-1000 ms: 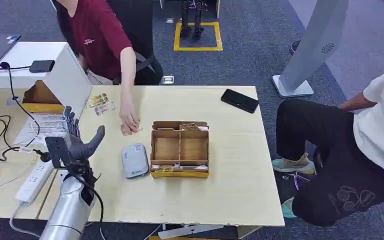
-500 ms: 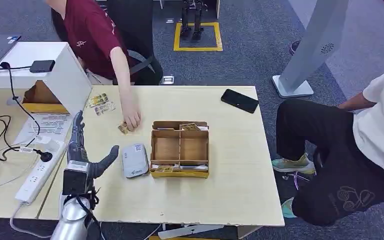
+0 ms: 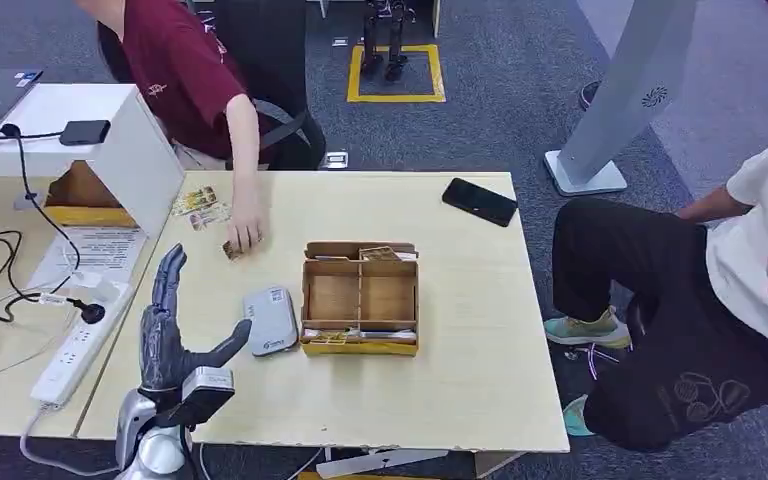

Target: Pass the card to the sensor for recognition and then transmit it.

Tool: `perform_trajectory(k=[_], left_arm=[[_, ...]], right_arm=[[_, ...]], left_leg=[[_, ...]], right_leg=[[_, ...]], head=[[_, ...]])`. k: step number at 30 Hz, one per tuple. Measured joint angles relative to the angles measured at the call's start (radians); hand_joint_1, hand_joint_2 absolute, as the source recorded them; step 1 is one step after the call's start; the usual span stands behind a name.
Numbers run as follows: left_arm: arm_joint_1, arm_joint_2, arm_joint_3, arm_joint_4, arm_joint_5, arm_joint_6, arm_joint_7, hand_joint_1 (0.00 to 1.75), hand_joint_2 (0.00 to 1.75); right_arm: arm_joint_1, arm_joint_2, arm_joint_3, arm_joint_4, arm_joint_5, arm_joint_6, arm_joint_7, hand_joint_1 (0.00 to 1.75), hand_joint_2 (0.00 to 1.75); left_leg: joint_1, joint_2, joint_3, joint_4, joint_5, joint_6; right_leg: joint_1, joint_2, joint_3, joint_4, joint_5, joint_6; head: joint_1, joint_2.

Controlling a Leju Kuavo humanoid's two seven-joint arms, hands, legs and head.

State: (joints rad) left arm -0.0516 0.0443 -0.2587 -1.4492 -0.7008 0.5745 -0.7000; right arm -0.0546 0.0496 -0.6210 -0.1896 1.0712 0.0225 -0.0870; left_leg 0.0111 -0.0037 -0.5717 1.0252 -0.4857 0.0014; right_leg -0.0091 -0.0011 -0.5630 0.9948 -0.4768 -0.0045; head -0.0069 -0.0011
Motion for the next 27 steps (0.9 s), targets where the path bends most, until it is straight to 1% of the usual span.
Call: perform_trajectory(k=[8, 16, 18, 21, 22, 24, 25, 27], left_arm=[[0.005, 0.012, -0.011, 0.000, -0.001, 0.001, 0.000, 0.00, 1.75], [0.008, 0.014, -0.015, 0.000, -0.005, 0.002, 0.001, 0.00, 1.75], [0.008, 0.016, -0.021, 0.002, -0.060, 0.026, 0.014, 0.00, 1.75], [0.009, 0.031, -0.047, 0.015, -0.187, 0.083, 0.049, 0.00, 1.75], [0.009, 0.034, -0.056, 0.021, -0.232, 0.099, 0.069, 0.00, 1.75], [0.012, 0.039, -0.066, 0.034, -0.333, 0.112, 0.096, 0.00, 1.75], [0.013, 0.040, -0.066, 0.037, -0.382, 0.113, 0.100, 0.00, 1.75], [0.015, 0.039, -0.066, 0.046, -0.440, 0.114, 0.106, 0.00, 1.75]], right_arm=[[-0.001, 0.000, 0.000, 0.000, 0.000, 0.000, 0.000, 0.00, 1.75], [-0.001, 0.000, 0.000, 0.000, 0.000, 0.000, 0.000, 0.00, 1.75], [-0.001, 0.000, 0.000, 0.000, 0.005, 0.001, 0.000, 0.00, 1.75], [-0.003, 0.000, 0.000, 0.000, 0.009, 0.006, 0.000, 0.00, 1.75], [-0.004, 0.000, 0.000, 0.000, 0.011, 0.008, 0.000, 0.00, 1.75], [-0.006, 0.000, 0.000, 0.000, 0.015, 0.014, 0.001, 0.00, 1.75], [-0.006, 0.000, -0.001, 0.000, 0.016, 0.015, 0.003, 0.00, 1.75], [-0.008, 0.000, -0.001, 0.000, 0.018, 0.017, 0.005, 0.00, 1.75]], left_leg=[[0.000, 0.000, 0.000, 0.000, 0.000, 0.000], [0.000, 0.000, 0.000, 0.000, 0.000, 0.000], [0.000, 0.000, 0.000, 0.000, 0.000, 0.000], [0.000, 0.000, 0.000, 0.000, 0.000, 0.000], [0.000, 0.000, 0.000, 0.000, 0.000, 0.000], [0.000, 0.000, 0.000, 0.000, 0.000, 0.000], [0.000, 0.000, 0.000, 0.000, 0.000, 0.000], [0.000, 0.000, 0.000, 0.000, 0.000, 0.000]], right_leg=[[0.000, 0.000, 0.000, 0.000, 0.000, 0.000], [0.000, 0.000, 0.000, 0.000, 0.000, 0.000], [0.000, 0.000, 0.000, 0.000, 0.000, 0.000], [0.000, 0.000, 0.000, 0.000, 0.000, 0.000], [0.000, 0.000, 0.000, 0.000, 0.000, 0.000], [0.000, 0.000, 0.000, 0.000, 0.000, 0.000], [0.000, 0.000, 0.000, 0.000, 0.000, 0.000], [0.000, 0.000, 0.000, 0.000, 0.000, 0.000]], head=[[0.000, 0.000], [0.000, 0.000], [0.000, 0.000], [0.000, 0.000], [0.000, 0.000], [0.000, 0.000], [0.000, 0.000], [0.000, 0.000]])
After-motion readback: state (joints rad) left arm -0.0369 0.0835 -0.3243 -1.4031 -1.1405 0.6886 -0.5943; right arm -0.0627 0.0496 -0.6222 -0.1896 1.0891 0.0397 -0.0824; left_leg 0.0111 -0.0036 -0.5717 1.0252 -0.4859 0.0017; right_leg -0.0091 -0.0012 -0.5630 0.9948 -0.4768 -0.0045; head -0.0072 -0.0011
